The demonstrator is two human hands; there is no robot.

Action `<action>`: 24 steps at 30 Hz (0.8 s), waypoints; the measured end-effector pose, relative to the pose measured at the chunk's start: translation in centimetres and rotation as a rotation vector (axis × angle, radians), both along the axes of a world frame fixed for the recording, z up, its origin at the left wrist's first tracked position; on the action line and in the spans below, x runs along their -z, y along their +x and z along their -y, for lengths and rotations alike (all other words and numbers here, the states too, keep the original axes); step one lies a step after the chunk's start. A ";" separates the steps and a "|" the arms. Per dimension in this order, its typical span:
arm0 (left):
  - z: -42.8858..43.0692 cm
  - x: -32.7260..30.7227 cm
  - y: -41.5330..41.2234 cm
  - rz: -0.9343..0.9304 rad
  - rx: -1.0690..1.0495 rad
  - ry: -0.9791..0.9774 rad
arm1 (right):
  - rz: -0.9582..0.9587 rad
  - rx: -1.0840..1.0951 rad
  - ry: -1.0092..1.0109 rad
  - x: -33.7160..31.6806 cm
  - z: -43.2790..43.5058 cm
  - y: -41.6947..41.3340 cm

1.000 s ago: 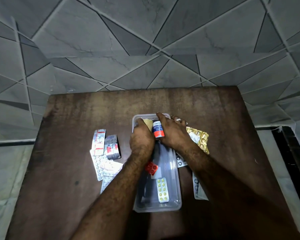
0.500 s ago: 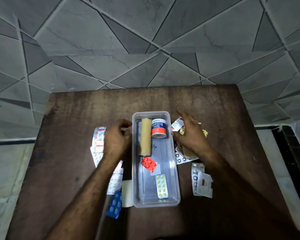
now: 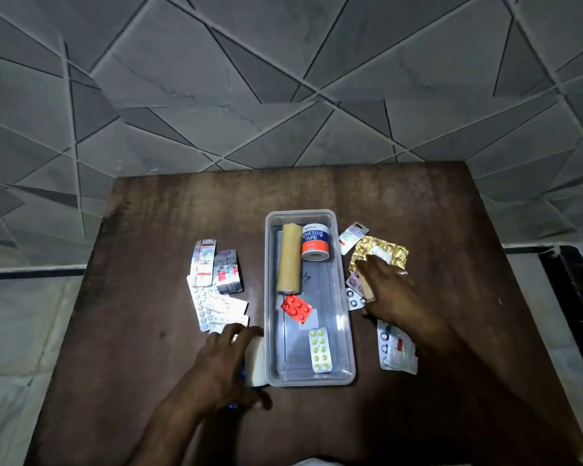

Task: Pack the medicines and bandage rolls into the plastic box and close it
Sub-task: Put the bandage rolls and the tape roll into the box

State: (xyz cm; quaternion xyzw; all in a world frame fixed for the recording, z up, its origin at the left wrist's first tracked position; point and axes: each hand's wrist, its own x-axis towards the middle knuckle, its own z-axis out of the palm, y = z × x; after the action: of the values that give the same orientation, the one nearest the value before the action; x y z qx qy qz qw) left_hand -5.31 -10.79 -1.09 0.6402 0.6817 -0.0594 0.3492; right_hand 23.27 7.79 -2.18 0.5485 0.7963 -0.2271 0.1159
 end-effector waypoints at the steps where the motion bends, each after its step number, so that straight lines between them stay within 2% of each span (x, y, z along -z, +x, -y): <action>1: 0.3 0.2 0.5 -0.024 0.008 0.011 | 0.007 -0.001 0.009 0.1 0.0 0.0; 6: 0.9 1.0 1.1 -0.041 -0.003 0.132 | -0.040 0.010 0.059 0.6 -0.1 -0.1; 10: 1.0 1.2 0.9 -0.029 0.002 0.153 | -0.079 0.015 0.051 0.5 -0.3 -0.2; 15: 0.7 0.8 -1.0 0.004 -0.111 0.197 | -0.223 0.139 0.087 -1.1 -0.4 0.0; 20: -1.1 -1.4 -2.9 0.070 -0.310 0.425 | -0.452 0.273 0.156 -5.3 0.3 -0.8; 24: -4.1 -3.8 -1.9 0.112 -0.299 0.554 | -0.502 0.167 0.159 -7.3 1.4 -3.3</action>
State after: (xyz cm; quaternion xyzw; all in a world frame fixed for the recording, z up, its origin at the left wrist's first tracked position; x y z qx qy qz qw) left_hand -7.25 -6.72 2.73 0.6059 0.7382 0.2159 0.2035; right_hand 19.99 6.38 5.11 0.5463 0.7673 -0.3015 -0.1478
